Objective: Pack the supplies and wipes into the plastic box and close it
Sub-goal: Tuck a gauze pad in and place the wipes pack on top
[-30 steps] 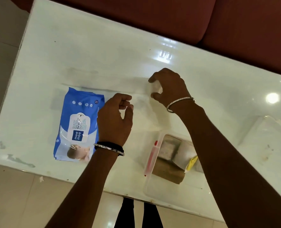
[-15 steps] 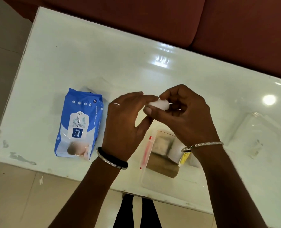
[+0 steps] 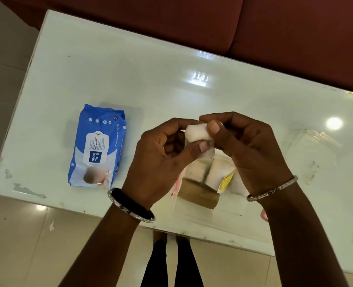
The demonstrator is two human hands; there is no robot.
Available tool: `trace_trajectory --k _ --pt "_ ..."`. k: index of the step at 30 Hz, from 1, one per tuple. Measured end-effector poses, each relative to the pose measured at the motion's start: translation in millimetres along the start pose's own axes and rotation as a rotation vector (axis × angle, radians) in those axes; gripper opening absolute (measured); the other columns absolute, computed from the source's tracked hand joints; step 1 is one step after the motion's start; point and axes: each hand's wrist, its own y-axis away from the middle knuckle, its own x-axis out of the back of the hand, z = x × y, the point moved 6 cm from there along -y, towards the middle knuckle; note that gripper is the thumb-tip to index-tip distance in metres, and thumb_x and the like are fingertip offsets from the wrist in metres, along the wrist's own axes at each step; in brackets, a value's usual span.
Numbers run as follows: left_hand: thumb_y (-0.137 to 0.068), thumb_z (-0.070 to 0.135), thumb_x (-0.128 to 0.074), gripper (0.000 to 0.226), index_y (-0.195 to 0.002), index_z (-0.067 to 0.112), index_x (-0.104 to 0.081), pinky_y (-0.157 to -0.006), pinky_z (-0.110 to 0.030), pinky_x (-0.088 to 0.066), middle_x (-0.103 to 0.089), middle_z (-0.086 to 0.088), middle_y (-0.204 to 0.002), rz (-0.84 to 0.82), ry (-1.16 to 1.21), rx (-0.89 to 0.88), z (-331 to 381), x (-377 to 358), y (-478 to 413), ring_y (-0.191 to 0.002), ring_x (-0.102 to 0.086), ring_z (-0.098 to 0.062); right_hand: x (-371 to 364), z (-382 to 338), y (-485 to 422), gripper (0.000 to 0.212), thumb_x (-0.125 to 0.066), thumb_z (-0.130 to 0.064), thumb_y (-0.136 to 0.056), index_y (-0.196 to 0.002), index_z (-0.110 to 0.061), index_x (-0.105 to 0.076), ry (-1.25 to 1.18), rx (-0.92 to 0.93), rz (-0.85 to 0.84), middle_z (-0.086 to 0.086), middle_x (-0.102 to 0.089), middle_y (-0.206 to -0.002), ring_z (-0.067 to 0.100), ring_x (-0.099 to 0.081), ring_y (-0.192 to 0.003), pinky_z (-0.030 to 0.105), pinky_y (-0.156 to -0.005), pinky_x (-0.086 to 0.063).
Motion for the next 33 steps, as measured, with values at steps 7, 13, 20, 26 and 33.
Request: trace_trajectory --k 7,13,20,26,33 --pt "-0.070 0.027 -0.071 0.044 -0.111 0.011 -0.067 -0.070 -0.027 -0.060 -0.078 -0.008 -0.088 0.013 0.350 0.305 -8 1 15 -0.085 -0.076 -0.021 4 -3 18 0.035 -0.079 -0.008 -0.067 -0.101 -0.002 -0.073 -0.028 0.036 0.007 0.010 -0.079 -0.091 0.020 -0.076 -0.080 0.023 -0.070 -0.058" --pt "-0.072 0.023 -0.070 0.037 -0.106 0.009 -0.068 -0.066 -0.028 -0.060 -0.078 -0.011 -0.087 0.021 0.381 0.345 -9 -2 18 -0.083 -0.076 -0.024 7 1 29 0.037 -0.084 -0.008 -0.062 -0.098 -0.008 -0.076 -0.057 0.108 0.097 0.009 -0.079 -0.087 0.024 -0.077 -0.081 0.026 -0.071 -0.059" --pt "-0.072 0.020 -0.071 0.040 -0.110 0.006 -0.067 -0.066 -0.028 -0.060 -0.078 -0.014 -0.090 -0.005 0.380 0.367 -11 -11 23 -0.084 -0.076 -0.025 13 5 35 0.043 -0.086 -0.013 -0.061 -0.103 -0.015 -0.075 -0.001 0.087 0.110 0.006 -0.078 -0.098 0.026 -0.074 -0.085 0.036 -0.073 -0.060" --pt "-0.071 0.014 -0.073 0.034 -0.105 0.017 -0.069 -0.070 -0.030 -0.060 -0.077 -0.011 -0.099 -0.061 0.337 0.318 -15 -13 21 -0.096 -0.073 -0.024 17 21 36 0.054 -0.081 -0.042 -0.061 -0.108 -0.017 -0.074 -0.189 -0.196 0.059 0.010 -0.071 -0.093 0.027 -0.065 -0.075 0.033 -0.064 -0.059" --pt "-0.066 0.017 -0.075 0.040 -0.106 0.019 -0.068 -0.071 -0.028 -0.059 -0.076 -0.008 -0.101 -0.091 0.346 0.364 -21 -17 23 -0.096 -0.073 -0.023 27 24 36 0.037 -0.083 -0.026 -0.062 -0.096 -0.010 -0.078 -0.078 -0.086 0.055 0.017 -0.077 -0.093 0.048 -0.069 -0.088 0.050 -0.083 -0.060"
